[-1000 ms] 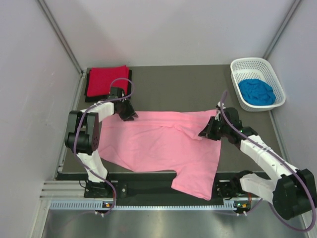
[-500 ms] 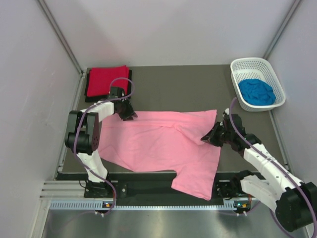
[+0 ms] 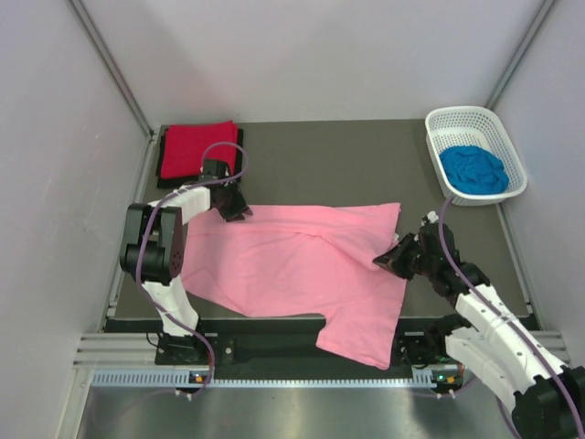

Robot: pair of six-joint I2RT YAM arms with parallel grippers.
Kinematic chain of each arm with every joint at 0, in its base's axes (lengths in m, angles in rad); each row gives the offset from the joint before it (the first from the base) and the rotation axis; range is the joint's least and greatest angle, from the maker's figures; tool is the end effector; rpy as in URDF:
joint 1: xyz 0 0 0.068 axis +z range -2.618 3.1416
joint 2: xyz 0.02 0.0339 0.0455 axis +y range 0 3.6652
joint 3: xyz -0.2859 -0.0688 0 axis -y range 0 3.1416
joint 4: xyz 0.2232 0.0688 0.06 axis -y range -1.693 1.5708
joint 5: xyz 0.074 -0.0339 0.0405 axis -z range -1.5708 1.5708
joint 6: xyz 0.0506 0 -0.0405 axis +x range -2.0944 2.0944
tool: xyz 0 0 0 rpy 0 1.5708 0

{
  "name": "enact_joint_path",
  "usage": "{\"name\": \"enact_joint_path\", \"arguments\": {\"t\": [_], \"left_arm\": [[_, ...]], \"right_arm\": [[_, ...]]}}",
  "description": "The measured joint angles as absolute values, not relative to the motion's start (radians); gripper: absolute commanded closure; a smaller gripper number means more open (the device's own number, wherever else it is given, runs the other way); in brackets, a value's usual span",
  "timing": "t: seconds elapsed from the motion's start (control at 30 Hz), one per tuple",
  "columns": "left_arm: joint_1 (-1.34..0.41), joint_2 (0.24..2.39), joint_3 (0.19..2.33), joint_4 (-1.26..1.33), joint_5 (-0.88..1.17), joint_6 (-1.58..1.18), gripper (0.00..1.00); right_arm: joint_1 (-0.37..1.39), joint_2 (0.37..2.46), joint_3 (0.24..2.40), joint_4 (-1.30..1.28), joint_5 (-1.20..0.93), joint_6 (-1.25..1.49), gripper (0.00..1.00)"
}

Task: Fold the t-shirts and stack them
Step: Fold the tshirt

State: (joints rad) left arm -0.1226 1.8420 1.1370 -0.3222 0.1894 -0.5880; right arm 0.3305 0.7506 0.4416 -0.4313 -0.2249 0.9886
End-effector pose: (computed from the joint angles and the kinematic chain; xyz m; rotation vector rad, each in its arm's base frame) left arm 0.3655 -0.0546 0.1841 -0.5436 2.5985 -0.4936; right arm 0.1220 0.0538 0.2146 0.6820 2.3778 0.8879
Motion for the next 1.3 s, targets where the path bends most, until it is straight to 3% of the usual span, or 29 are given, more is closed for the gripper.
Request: {"name": "enact_joint_path", "arguments": {"t": [0.73, 0.93, 1.3], "left_arm": [[-0.119, 1.842, 1.160, -0.367, 0.110, -0.569, 0.60], [-0.119, 1.844, 1.171, -0.387, 0.095, -0.559, 0.60], [-0.117, 1.807, 1.201, -0.496, 0.076, -0.523, 0.58]], "right_arm": [[0.324, 0.675, 0.361, -0.421, -0.187, 1.093, 0.99], [0.324, 0.763, 0.360, -0.424, -0.036, 0.993, 0.91], [0.324, 0.856, 0.450, -0.551, 0.069, 0.863, 0.64]]}}
